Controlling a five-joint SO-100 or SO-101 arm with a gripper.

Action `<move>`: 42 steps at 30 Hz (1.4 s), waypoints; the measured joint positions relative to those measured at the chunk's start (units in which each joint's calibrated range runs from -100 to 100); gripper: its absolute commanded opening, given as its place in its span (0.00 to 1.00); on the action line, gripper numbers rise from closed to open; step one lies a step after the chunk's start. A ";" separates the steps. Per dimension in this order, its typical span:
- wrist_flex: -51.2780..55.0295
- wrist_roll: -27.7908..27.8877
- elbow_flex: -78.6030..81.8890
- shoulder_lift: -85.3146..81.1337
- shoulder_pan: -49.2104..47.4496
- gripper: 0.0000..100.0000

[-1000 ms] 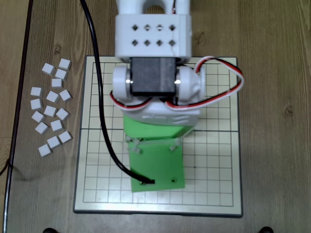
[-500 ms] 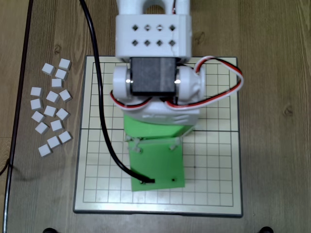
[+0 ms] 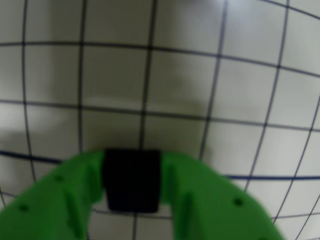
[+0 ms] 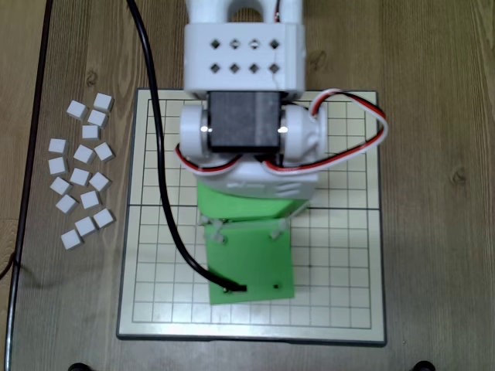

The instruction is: Grasp a Black stone and put it on the board on position (0,0).

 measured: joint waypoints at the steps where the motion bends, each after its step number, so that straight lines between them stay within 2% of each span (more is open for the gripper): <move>1: -0.24 0.00 0.00 0.00 0.00 0.12; 7: 2.14 0.54 -3.22 0.09 0.00 0.14; 13: 15.55 -0.29 -16.54 0.00 0.00 0.15; 17: 20.47 -0.98 -21.46 0.00 0.00 0.13; 42: 19.36 -0.44 -21.64 0.00 -0.97 0.12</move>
